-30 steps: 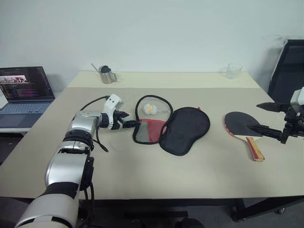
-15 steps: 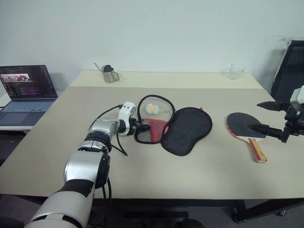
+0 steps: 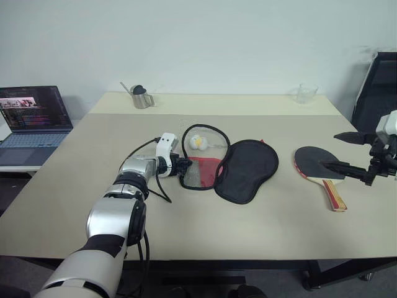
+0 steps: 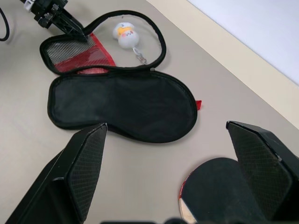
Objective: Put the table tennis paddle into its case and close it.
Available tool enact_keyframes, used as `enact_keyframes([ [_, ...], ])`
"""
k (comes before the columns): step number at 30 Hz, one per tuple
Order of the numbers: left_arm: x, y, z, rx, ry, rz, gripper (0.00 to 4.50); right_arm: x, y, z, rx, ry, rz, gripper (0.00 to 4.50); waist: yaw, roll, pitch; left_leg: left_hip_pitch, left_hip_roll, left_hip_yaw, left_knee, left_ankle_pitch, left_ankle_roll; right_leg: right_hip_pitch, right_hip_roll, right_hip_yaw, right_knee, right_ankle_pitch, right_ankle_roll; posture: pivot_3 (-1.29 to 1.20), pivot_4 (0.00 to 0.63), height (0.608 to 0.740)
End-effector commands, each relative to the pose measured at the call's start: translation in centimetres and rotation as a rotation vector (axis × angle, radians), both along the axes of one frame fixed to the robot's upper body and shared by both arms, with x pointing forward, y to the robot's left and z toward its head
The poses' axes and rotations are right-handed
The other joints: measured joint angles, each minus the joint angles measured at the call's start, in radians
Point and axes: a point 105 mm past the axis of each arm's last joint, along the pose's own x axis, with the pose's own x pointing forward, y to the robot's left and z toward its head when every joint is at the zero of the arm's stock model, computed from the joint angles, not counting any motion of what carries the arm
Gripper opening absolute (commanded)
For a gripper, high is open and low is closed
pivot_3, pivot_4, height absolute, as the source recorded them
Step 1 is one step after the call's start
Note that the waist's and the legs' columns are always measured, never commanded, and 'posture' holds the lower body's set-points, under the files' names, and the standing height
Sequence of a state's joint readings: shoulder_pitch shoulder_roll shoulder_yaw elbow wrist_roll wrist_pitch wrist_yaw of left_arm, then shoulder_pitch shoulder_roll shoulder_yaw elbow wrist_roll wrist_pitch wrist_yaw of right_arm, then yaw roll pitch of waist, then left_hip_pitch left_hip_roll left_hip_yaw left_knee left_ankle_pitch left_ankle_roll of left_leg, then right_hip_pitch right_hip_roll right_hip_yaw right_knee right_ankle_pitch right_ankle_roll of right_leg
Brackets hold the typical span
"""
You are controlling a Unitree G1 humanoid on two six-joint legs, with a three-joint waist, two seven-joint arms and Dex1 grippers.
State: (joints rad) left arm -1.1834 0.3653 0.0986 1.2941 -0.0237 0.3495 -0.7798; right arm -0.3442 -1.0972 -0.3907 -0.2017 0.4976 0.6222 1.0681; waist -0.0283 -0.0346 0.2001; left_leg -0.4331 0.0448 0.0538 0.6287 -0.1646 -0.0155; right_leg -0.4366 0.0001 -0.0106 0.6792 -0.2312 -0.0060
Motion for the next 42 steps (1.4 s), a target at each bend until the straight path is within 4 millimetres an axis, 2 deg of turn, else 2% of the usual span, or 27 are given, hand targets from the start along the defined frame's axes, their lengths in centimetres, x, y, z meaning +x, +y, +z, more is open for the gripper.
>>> enact_keyframes([
  [1, 1.2, 0.1, 2.1, -0.016, -0.074, 0.081, 0.05, -0.1, 0.6, 1.2, -0.004, -0.055, 0.025, 4.50, 0.000, 0.000, 0.000, 0.000, 0.000, 0.000, 0.000, 0.000, 0.000, 0.000, 0.000, 0.000, 0.000, 0.000, 0.000, 0.00, 0.150, 0.740],
  [9, 1.9, 0.9, 2.8, -0.058, -0.107, 0.208, 0.05, 0.0, 0.8, 0.7, 0.003, -0.050, 0.028, 4.50, 0.000, 0.000, 0.000, 0.000, 0.000, 0.000, 0.000, 0.000, 0.000, 0.000, 0.000, 0.000, 0.000, 0.000, 0.000, 0.00, 0.150, 0.740],
  [20, 2.7, 3.9, 3.7, -0.078, -0.168, 0.429, 0.05, 0.4, 1.0, 0.8, 0.004, -0.054, 0.037, 4.50, -0.001, 0.000, 0.000, 0.000, 0.000, 0.000, 0.000, 0.000, 0.000, 0.000, 0.000, 0.000, 0.000, 0.000, 0.000, 0.00, 0.150, 0.740],
  [26, 3.1, 0.9, 3.6, -0.140, -0.170, 0.437, 0.05, 0.6, 1.1, 0.7, 0.005, -0.060, 0.040, 4.50, 0.002, 0.000, 0.000, 0.000, 0.000, 0.000, 0.000, 0.000, 0.000, 0.000, 0.000, 0.000, 0.000, 0.000, 0.000, 0.00, 0.150, 0.740],
  [30, 2.7, -2.6, 2.4, -0.163, -0.146, 0.401, 0.05, 0.6, 1.2, 0.7, 0.008, -0.063, 0.041, 4.50, 0.006, -0.001, 0.000, 0.000, -0.001, -0.001, 0.000, 0.000, 0.000, 0.001, -0.001, 0.000, -0.001, 0.000, 0.000, 0.00, 0.150, 0.740],
  [32, 2.4, -3.5, 1.6, -0.164, -0.125, 0.409, 0.05, 0.4, 1.2, 0.6, 0.007, -0.062, 0.038, 4.50, 0.006, -0.001, 0.000, 0.000, -0.001, 0.000, 0.000, 0.000, 0.000, 0.001, -0.001, 0.000, -0.001, 0.000, 0.000, 0.00, 0.150, 0.740],
  [42, 1.5, -3.3, 0.5, -0.140, -0.086, 0.429, 0.05, 0.0, 0.8, 0.7, -0.004, -0.062, 0.021, 4.50, -0.001, -0.001, 0.000, 0.002, -0.001, -0.001, 0.000, 0.000, 0.000, 0.003, 0.000, 0.001, 0.000, 0.000, 0.000, 0.00, 0.150, 0.740],
])
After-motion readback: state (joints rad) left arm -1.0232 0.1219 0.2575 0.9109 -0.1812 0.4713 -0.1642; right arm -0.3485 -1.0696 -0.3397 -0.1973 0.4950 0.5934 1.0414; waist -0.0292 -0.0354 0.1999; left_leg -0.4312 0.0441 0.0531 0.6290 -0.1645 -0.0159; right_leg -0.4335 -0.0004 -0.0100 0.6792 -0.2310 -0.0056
